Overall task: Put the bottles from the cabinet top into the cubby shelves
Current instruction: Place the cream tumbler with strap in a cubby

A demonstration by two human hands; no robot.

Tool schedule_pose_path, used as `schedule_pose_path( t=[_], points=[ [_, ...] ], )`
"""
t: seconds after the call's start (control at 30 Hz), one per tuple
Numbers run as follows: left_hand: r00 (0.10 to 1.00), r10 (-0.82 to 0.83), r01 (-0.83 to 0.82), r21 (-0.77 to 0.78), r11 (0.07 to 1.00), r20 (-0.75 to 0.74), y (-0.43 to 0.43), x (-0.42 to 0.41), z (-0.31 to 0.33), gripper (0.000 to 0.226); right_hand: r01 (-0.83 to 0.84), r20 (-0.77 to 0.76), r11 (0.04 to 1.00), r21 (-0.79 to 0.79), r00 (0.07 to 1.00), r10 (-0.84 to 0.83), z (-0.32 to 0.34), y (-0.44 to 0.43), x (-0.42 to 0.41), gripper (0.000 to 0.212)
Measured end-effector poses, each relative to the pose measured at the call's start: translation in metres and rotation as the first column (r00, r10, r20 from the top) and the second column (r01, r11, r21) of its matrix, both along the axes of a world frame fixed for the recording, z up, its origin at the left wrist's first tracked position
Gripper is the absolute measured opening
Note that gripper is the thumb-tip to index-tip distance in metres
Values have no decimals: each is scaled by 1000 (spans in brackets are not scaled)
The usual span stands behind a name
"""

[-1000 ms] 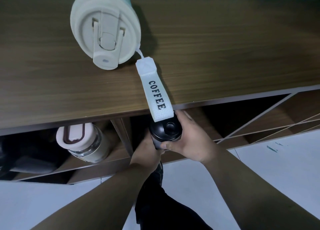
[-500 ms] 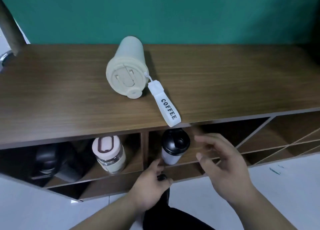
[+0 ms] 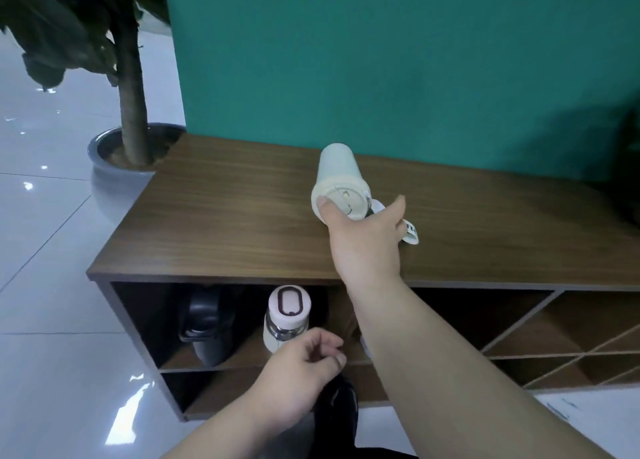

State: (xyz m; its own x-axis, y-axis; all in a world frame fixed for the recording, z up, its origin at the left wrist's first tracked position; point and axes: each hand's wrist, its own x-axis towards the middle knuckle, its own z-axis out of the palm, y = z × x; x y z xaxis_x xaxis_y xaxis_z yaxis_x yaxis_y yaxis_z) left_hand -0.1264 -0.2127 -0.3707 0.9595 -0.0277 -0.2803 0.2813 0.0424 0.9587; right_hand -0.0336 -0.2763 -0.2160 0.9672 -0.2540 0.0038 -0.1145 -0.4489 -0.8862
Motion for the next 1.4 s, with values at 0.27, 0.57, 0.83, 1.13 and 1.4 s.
schedule_pose_path(
  t=[0.27, 0.57, 0.83, 1.13, 1.4],
  points=[
    [994, -105, 108, -96, 990, 35, 20, 5, 4, 5, 237, -24, 971, 4, 971, -237, -1, 49, 44, 134],
    [994, -68, 53, 169, 984, 87, 28, 6, 7, 8, 175, 160, 984, 23, 971, -176, 12, -12, 15, 102],
    [979, -15, 31, -74, 997, 206, -24, -5, 22, 40, -63, 397, 996, -61, 914, 82, 60, -168, -75, 46],
    [852, -513, 485, 214, 848, 103, -152, 21, -5, 112, -376, 151, 795, -476, 856, 495, -22, -275, -70, 67],
    [951, -298, 231, 453, 861, 82, -229, 90, -81, 89, -178, 115, 969, -169, 973, 199, -114, -299, -29, 106]
  ],
)
